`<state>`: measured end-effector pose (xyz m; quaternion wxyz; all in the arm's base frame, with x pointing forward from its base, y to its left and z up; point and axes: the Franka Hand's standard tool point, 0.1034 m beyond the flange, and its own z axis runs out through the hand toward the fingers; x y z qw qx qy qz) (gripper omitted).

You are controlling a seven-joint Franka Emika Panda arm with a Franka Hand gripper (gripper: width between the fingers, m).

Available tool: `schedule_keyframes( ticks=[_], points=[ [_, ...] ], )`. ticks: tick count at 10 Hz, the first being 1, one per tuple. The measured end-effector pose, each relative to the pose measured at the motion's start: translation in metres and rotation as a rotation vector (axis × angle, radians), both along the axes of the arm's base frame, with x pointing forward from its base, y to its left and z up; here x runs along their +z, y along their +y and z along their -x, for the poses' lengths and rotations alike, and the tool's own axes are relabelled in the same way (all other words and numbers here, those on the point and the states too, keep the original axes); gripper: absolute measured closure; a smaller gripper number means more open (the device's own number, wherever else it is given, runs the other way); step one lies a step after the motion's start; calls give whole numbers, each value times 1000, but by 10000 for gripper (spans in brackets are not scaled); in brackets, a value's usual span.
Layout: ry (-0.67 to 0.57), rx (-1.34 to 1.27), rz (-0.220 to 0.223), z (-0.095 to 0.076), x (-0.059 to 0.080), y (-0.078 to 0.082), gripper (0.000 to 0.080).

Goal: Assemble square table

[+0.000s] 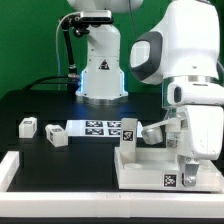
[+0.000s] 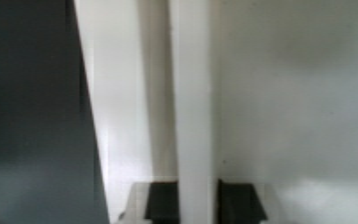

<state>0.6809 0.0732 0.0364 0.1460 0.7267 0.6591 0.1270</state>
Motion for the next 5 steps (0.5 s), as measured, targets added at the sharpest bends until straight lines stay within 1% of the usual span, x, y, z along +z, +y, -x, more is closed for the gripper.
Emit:
schedule_keyframes(
  ticks=[2, 4, 5],
  points=[
    [-11, -2, -2, -7, 1, 1, 712],
    [-10, -5, -1, -7, 1, -1, 712],
    [-11, -5, -1, -7, 2, -1, 550]
  ],
)
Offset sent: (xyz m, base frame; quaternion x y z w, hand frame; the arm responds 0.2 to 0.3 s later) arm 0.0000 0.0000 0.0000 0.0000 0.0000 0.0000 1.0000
